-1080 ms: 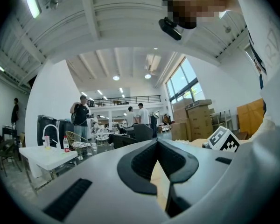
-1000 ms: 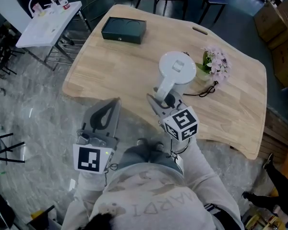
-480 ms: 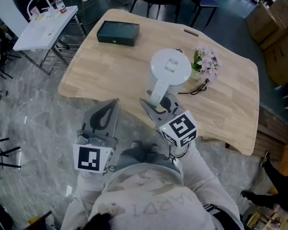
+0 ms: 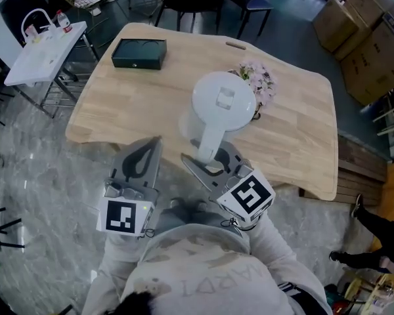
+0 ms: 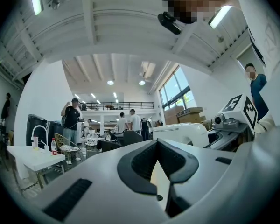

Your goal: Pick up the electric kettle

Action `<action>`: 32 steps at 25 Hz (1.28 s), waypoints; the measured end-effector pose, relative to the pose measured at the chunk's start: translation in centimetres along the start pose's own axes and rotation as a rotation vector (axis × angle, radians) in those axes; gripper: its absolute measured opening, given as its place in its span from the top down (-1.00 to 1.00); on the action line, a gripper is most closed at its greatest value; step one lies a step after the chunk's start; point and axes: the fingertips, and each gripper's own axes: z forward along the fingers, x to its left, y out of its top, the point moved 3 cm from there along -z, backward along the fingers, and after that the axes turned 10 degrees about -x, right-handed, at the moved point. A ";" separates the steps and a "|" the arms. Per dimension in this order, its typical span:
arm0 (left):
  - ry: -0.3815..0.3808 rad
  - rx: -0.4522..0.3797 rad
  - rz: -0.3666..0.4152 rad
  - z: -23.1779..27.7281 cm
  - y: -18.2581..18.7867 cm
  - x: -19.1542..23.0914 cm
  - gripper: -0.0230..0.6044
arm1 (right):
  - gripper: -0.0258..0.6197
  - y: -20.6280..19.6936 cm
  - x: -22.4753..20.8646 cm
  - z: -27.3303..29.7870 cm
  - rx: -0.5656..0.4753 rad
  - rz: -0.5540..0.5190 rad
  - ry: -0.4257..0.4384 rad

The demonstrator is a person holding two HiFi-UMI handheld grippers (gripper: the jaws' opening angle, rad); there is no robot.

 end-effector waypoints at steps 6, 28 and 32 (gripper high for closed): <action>-0.041 -0.024 -0.016 0.6 0.9 -2.6 0.93 | 0.51 2.6 1.6 -3.3 -0.039 -0.043 -0.016; -0.165 0.012 -0.045 0.4 3.0 -12.2 0.93 | 0.51 5.5 2.9 -12.2 -0.086 -0.026 -0.083; -0.167 0.012 -0.038 0.8 3.0 -12.8 0.93 | 0.51 5.4 2.3 -12.6 -0.096 -0.016 -0.083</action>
